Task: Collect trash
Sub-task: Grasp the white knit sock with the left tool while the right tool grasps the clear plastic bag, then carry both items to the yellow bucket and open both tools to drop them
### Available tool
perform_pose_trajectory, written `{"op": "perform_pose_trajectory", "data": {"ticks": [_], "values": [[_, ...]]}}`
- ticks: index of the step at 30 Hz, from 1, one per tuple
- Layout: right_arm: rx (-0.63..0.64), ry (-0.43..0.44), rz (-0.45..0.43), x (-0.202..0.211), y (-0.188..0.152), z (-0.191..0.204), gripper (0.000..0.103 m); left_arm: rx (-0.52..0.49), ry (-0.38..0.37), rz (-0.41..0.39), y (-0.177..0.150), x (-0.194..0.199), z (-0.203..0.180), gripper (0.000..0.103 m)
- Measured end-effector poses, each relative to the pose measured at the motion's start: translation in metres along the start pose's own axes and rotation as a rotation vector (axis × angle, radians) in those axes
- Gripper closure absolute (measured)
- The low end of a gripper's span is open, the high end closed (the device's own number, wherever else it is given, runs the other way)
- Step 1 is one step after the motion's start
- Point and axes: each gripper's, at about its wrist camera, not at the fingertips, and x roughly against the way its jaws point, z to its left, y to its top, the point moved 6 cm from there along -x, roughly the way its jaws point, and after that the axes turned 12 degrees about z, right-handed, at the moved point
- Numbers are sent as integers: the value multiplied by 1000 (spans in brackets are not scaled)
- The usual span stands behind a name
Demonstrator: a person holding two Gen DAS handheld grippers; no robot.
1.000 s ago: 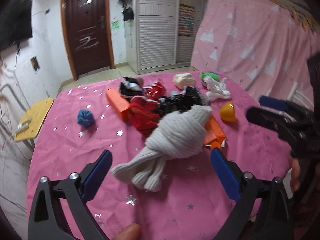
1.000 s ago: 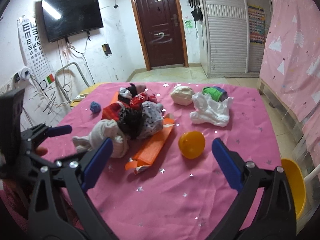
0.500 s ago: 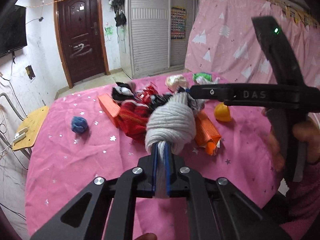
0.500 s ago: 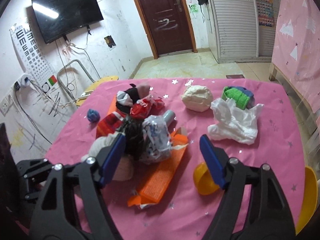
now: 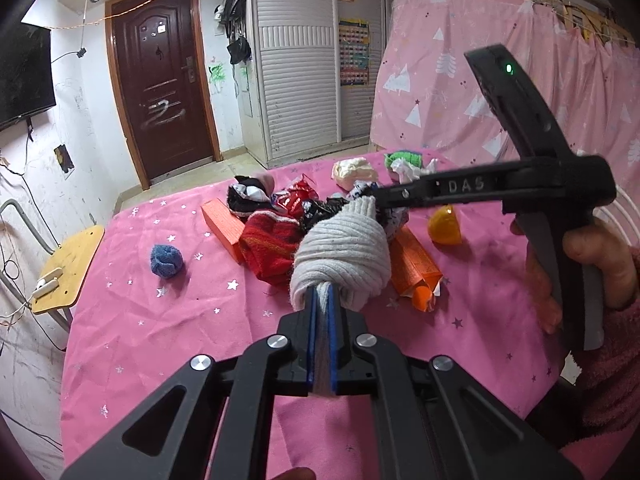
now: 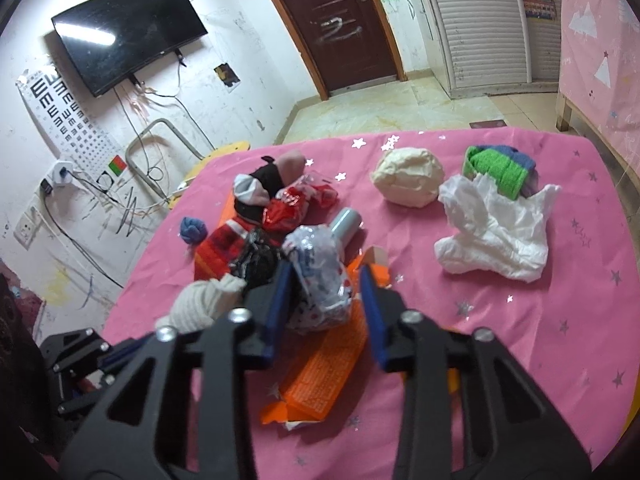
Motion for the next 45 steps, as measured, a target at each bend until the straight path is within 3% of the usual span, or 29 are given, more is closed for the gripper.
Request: {"op": "perform_pose_trajectory", "data": {"ticks": [3,12,26,30,32,42,43,44,45], "values": [[16,15,3,0,-3,3,85,10,13,-35,3,10,3,103],[17,10,-82,28,-2,3,86,36,30,-101,12,37,10,103],[25,14,-7,13,-11,3,84,42,40,-107,14,43,14,103],[21,25,-19,23,-15,0,77,32,45,-106,14,42,11,103],[20,25,-21,26,-18,-2,64,28,45,-107,13,41,11,103],[50,-3,-6,14,-16,-2,64,25,48,-107,19,40,8,103],[53,-8,-5,12,-16,-1,65,26,49,-107,19,40,8,103],[56,-9,-8,11,-16,1,82,26,50,-108,19,39,9,103],[65,-14,-7,9,-15,2,89,27,52,-108,21,40,9,103]]}}
